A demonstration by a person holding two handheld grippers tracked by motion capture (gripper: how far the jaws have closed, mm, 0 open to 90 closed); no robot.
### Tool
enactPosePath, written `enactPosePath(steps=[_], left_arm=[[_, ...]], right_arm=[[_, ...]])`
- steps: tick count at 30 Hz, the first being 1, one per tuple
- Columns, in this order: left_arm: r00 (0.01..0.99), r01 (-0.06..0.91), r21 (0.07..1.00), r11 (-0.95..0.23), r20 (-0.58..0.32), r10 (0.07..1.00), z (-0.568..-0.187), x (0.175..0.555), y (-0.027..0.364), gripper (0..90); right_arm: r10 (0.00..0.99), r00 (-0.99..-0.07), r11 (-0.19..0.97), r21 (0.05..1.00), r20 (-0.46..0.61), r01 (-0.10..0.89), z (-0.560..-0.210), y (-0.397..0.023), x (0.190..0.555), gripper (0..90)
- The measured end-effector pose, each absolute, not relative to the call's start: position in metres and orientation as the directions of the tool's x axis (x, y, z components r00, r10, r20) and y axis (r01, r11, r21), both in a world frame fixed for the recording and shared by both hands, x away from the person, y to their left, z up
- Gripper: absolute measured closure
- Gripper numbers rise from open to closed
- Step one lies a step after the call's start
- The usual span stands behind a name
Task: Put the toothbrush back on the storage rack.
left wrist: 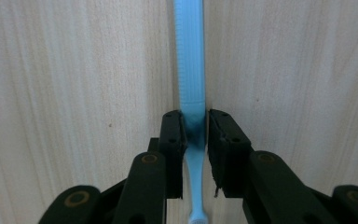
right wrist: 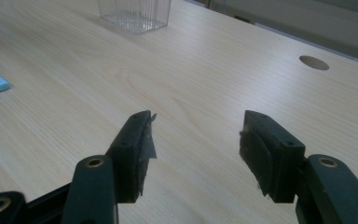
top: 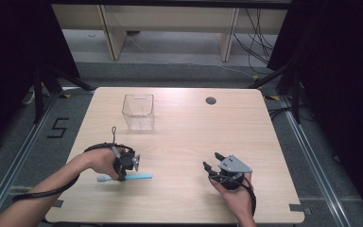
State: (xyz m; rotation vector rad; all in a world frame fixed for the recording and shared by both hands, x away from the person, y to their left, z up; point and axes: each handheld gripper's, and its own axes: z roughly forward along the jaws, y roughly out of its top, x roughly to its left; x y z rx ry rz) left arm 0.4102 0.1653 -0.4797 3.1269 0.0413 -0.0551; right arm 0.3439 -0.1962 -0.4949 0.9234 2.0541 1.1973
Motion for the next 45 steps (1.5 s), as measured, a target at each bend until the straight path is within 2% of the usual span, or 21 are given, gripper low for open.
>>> enactPosePath(steps=[5, 11, 19, 22, 23, 25, 26, 29, 31, 41, 44, 45], left_arm=[[0.999, 0.039, 0.022, -0.999, -0.036, 0.038, -0.480, 0.410, 0.165, 77.7], [0.999, 0.012, 0.014, -1.000, -0.030, 0.011, -0.480, 0.409, 0.165, 78.3], [0.999, -0.008, 0.045, -0.999, -0.037, -0.010, -0.475, 0.404, 0.161, 78.4], [0.999, -0.010, 0.057, -0.998, -0.048, -0.013, -0.472, 0.399, 0.159, 78.3], [0.999, -0.015, 0.058, -0.998, -0.047, -0.017, -0.471, 0.398, 0.158, 78.4], [0.998, -0.015, 0.066, -0.998, -0.053, -0.019, -0.468, 0.395, 0.156, 78.4], [0.999, -0.017, 0.069, -0.997, -0.050, -0.021, -0.467, 0.394, 0.155, 78.4], [0.998, -0.026, 0.076, -0.997, -0.050, -0.030, -0.462, 0.391, 0.151, 78.3], [0.998, -0.033, 0.083, -0.996, -0.047, -0.036, -0.459, 0.388, 0.148, 78.4], [0.994, -0.097, 0.091, -0.991, -0.032, -0.100, -0.450, 0.381, 0.126, 78.3], [0.993, -0.114, 0.089, -0.989, -0.031, -0.117, -0.448, 0.380, 0.120, 78.3], [0.992, -0.121, 0.088, -0.989, -0.028, -0.124, -0.447, 0.379, 0.118, 78.3]], right_arm=[[0.793, -0.595, 0.355, 0.894, -0.133, 0.273, -0.496, -0.195, 0.344, 43.9], [0.788, -0.597, 0.367, 0.893, -0.149, 0.262, -0.496, -0.194, 0.345, 43.9], [0.710, -0.689, 0.445, 0.851, -0.146, 0.279, -0.493, -0.181, 0.342, 45.4], [0.640, -0.749, 0.515, 0.820, -0.173, 0.251, -0.492, -0.172, 0.341, 46.7], [0.632, -0.760, 0.522, 0.808, -0.151, 0.274, -0.491, -0.168, 0.339, 47.2], [0.561, -0.813, 0.580, 0.775, -0.157, 0.251, -0.490, -0.156, 0.339, 48.1], [0.561, -0.813, 0.580, 0.775, -0.157, 0.251, -0.490, -0.156, 0.339, 48.1], [0.443, -0.882, 0.659, 0.725, -0.159, 0.200, -0.486, -0.138, 0.339, 49.3], [0.406, -0.904, 0.686, 0.699, -0.134, 0.204, -0.483, -0.127, 0.337, 49.9], [0.238, -0.961, 0.767, 0.634, -0.139, 0.098, -0.470, -0.091, 0.338, 50.4], [0.237, -0.966, 0.767, 0.630, -0.100, 0.123, -0.469, -0.084, 0.335, 50.1], [0.218, -0.970, 0.770, 0.630, -0.105, 0.104, -0.468, -0.082, 0.336, 50.1]])
